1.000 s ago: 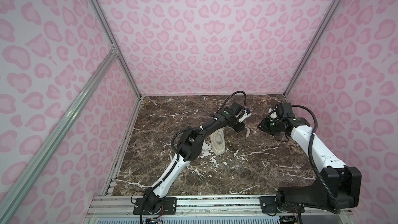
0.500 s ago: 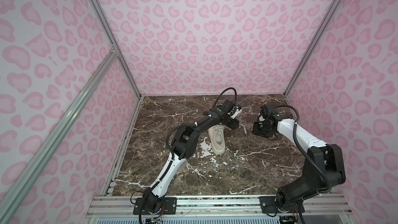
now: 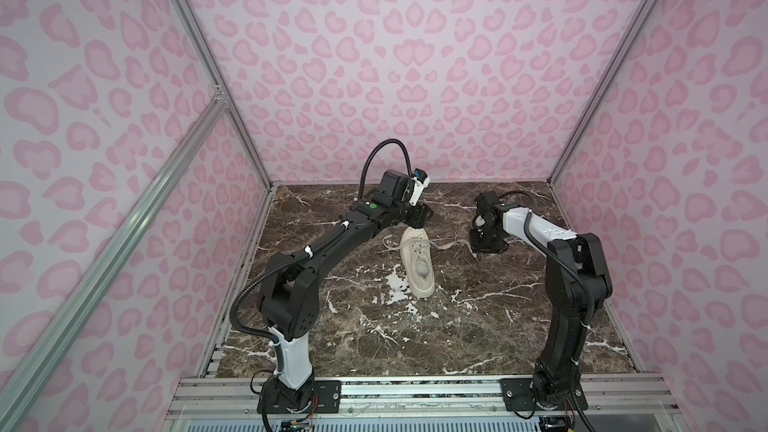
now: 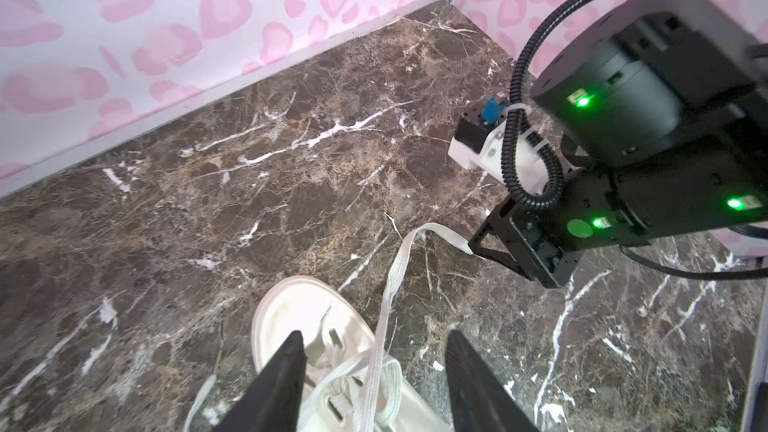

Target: Tie the shoes

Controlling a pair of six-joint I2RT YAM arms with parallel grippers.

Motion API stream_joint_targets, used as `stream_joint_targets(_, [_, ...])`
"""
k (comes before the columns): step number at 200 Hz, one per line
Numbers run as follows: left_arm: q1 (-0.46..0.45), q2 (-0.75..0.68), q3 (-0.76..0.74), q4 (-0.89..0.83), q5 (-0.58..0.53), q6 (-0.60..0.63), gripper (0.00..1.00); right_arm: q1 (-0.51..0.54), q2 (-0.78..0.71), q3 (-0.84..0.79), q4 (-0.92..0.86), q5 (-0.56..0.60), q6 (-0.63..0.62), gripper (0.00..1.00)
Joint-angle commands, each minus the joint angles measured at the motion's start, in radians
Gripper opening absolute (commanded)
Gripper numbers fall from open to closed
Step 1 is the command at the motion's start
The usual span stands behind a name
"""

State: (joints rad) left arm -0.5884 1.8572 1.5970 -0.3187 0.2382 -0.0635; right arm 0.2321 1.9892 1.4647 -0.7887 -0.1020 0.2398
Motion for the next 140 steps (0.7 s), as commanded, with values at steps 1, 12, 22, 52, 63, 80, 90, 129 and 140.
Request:
stream_joint_targets(1, [0.005,-0.025,-0.034,-0.009,-0.003,-0.014,0.56,0.003,0.044,0.050,-0.042,0.019,-0.064,0.37])
stream_joint_targets(12, [0.006,-0.037,-0.049,-0.012,-0.002,-0.019,0.56,0.003,0.062,0.064,-0.047,0.018,-0.078,0.37])
stream_joint_targets(22, [0.005,-0.048,-0.063,-0.011,-0.002,-0.027,0.56,0.002,0.075,0.072,-0.051,0.016,-0.087,0.37])
stream_joint_targets(52, [0.006,-0.078,-0.123,0.000,0.012,-0.054,0.56,0.004,0.105,0.086,-0.055,0.004,-0.097,0.36])
stream_joint_targets(63, [0.006,-0.090,-0.145,0.003,0.008,-0.061,0.56,0.005,0.112,0.088,-0.053,0.001,-0.099,0.35])
stream_joint_targets(80, [0.006,-0.108,-0.180,0.006,-0.003,-0.069,0.56,0.009,0.123,0.091,-0.055,0.005,-0.099,0.33])
stream_joint_targets(90, [0.005,-0.118,-0.197,0.011,-0.007,-0.073,0.56,0.012,0.127,0.091,-0.055,0.005,-0.099,0.31])
stream_joint_targets(129, [0.007,-0.139,-0.229,-0.001,-0.009,-0.095,0.55,0.016,0.127,0.080,-0.042,-0.016,-0.084,0.16])
stream_joint_targets(140, [0.007,-0.140,-0.237,-0.006,-0.005,-0.100,0.55,0.015,0.115,0.070,-0.029,-0.032,-0.070,0.11])
